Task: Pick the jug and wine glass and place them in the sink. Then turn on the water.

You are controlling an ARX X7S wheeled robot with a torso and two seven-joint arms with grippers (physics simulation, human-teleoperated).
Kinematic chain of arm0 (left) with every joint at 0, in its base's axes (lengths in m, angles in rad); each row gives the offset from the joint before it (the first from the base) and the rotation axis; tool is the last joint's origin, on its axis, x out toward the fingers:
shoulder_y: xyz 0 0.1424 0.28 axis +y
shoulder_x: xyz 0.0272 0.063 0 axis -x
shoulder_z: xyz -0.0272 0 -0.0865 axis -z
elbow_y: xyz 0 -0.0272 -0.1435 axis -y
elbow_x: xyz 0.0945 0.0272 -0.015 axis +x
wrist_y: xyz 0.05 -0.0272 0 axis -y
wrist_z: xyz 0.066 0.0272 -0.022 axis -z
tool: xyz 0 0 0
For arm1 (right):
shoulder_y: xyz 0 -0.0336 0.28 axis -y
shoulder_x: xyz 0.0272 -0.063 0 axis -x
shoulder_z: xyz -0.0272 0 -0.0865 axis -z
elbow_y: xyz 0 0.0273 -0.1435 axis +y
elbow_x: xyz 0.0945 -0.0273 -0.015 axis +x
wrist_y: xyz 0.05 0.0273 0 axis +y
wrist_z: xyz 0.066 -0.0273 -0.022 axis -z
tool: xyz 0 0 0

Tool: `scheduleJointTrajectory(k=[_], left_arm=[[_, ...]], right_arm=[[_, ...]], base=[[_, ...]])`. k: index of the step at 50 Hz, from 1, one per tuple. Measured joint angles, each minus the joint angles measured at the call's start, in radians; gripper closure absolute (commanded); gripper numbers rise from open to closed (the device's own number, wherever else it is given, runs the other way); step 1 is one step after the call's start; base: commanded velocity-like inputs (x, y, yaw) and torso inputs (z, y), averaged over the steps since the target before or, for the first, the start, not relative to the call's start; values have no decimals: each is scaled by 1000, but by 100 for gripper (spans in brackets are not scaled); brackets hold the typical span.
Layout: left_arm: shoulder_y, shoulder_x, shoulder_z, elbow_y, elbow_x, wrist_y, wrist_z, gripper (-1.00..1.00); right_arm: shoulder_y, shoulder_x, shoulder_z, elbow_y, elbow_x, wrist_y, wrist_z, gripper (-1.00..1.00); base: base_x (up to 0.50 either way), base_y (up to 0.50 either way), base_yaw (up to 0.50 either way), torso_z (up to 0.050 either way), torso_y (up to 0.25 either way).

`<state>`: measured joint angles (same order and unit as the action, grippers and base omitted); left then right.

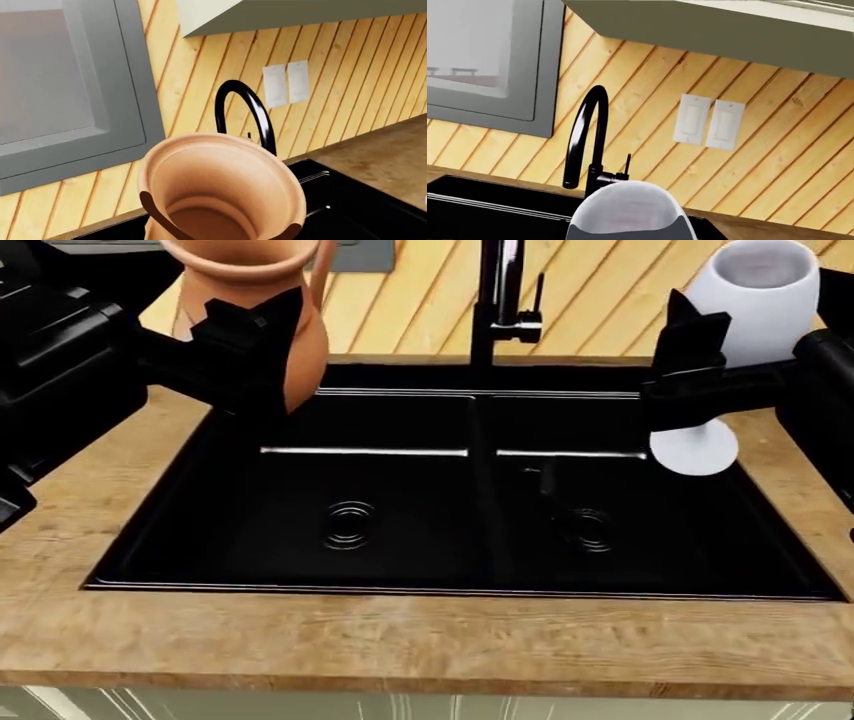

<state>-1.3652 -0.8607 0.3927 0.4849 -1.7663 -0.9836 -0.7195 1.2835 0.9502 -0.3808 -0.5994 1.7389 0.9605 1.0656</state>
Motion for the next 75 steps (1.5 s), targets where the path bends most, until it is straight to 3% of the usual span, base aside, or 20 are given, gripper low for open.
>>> scheduleJointTrajectory(k=[37, 58, 75], left_arm=[[1, -3, 8, 3, -2, 5, -3, 100], [7, -6, 9, 7, -4, 13, 3, 100], [14, -8, 11, 11, -1, 19, 5, 100]], right_arm=[[-23, 14, 9, 5, -8, -23, -9, 100], [-59, 14, 8, 6, -36, -40, -28, 100], [-206, -4, 1, 60, -163, -112, -120, 100]], base=[[10, -500, 0, 1, 3], [0, 0, 0, 0, 2], [0, 0, 0, 1, 2]])
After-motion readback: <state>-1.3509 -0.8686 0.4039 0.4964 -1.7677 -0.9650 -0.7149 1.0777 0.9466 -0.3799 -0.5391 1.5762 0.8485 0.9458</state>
